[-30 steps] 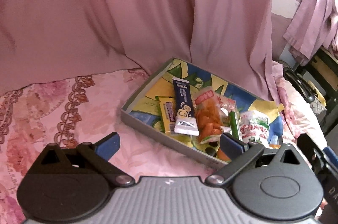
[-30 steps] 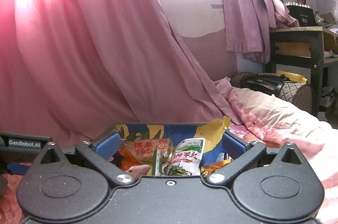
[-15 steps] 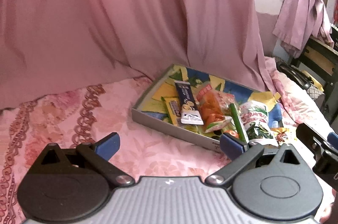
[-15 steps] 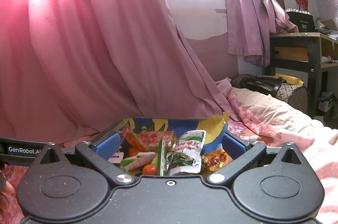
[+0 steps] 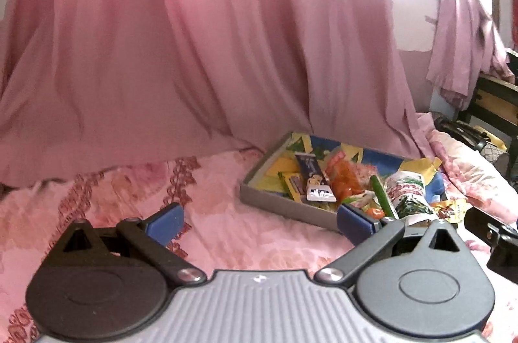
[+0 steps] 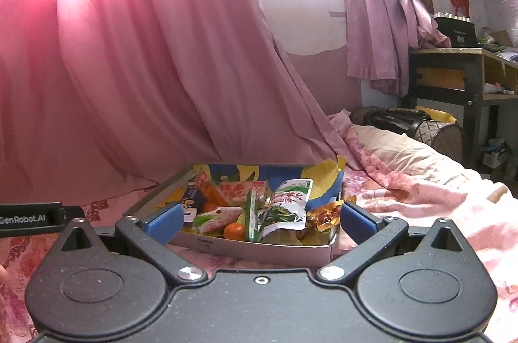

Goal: Organize snacks

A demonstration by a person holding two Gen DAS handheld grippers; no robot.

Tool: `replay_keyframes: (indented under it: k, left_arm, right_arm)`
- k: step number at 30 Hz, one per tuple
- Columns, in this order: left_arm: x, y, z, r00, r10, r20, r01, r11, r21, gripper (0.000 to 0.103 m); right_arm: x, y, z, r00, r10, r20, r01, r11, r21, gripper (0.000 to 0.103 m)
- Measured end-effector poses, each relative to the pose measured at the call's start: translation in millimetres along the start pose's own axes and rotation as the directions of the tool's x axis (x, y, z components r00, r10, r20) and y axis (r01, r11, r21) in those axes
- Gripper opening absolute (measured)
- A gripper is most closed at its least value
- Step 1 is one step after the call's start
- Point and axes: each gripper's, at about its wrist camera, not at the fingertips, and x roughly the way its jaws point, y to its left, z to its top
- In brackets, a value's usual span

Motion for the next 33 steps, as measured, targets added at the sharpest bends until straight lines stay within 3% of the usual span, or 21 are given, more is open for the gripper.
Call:
replay_keyframes:
  k: [10, 17, 33]
  left_arm:
    - [-22, 16, -21, 0.999, -0.027, 0.041, 0.027, 1.0, -0.002, 0.103]
    - [-33, 22, -30, 0.996, -0.062, 0.067, 0.059, 0.997, 0.049, 0.103]
    - [-36, 39, -56, 0.986, -0.16, 0.043, 0.155, 0.983, 0.098, 0.103]
  right_arm:
    - [-29, -1, -13, 0.999, -0.025, 0.024, 0.023, 0.999, 0.049, 0.102]
    - [-46, 7, -21, 0.999, -0.023, 0.025, 0.021, 0.998, 0.051, 0.102]
    - [-73, 39, -49, 0.993, -0.116, -0.03, 0.115, 0.993, -0.02, 0.102]
